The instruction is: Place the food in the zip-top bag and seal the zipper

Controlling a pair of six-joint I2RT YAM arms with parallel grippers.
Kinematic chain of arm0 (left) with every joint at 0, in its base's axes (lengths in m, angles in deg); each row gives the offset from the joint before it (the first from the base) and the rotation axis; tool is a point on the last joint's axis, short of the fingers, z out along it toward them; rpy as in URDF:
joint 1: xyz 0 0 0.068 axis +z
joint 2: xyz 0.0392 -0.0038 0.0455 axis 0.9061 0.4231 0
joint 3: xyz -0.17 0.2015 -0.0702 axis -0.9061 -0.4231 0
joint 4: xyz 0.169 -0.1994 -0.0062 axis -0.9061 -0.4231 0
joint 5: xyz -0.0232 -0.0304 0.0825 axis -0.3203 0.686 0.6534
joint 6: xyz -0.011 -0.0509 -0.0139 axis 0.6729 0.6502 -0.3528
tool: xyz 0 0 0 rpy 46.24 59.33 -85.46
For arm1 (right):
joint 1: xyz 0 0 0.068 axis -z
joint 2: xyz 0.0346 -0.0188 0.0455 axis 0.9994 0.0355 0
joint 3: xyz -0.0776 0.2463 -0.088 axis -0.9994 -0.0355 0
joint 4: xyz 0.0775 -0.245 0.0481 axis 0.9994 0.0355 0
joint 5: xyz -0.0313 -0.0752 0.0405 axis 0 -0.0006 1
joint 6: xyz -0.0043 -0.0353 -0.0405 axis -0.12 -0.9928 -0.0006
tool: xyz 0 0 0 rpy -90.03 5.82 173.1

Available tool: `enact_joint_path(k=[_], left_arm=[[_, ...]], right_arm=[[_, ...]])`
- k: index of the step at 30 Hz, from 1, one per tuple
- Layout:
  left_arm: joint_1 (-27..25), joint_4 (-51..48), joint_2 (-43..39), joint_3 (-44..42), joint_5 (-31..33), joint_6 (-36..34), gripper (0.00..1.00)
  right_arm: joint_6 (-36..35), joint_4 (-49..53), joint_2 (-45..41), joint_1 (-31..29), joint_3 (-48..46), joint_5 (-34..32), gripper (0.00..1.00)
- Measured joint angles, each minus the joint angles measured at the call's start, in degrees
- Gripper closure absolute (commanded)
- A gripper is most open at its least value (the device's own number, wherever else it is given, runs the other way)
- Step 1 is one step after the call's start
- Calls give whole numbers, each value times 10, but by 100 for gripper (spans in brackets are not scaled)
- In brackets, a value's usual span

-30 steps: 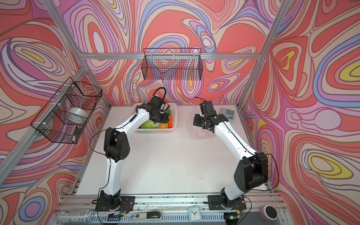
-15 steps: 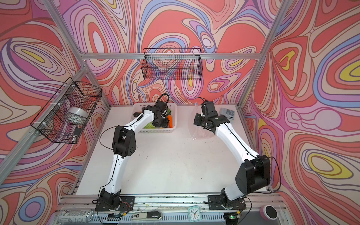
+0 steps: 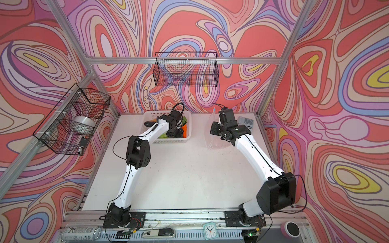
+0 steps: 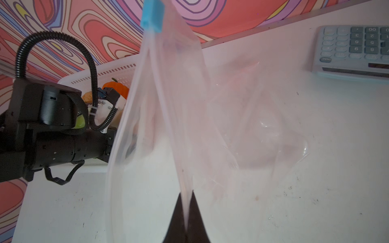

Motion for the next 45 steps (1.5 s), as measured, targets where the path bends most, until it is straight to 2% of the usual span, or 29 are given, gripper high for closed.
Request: enact_joint_path(k=[3,12,22,24,27,31,34,40,45], left_arm=[[0,3,-3,-2,-3,1,63],[0,18,-66,-78,-4,6,63],[0,45,-252,-183,-38,33,62],[0,54,-287,-199,-56,41,62],[1,81,-340,-237,-118,61,62],[-3,173,-418,-319,-221,125,62],[-18,259,-455,-366,-273,184,62],[-68,421,-460,-405,-322,295,63],[-88,525,-429,-409,-351,377,64]], right_arm=[[0,-1,-1,0,-1,0,100],[0,-2,-1,0,-4,0,100],[11,-13,3,0,-8,10,100],[16,-20,3,0,-11,17,100],[24,-33,5,0,-16,37,100],[32,-46,15,0,-16,60,100],[41,-54,25,0,-16,79,100],[61,-81,29,0,-24,120,100],[77,-103,29,0,-36,149,100]])
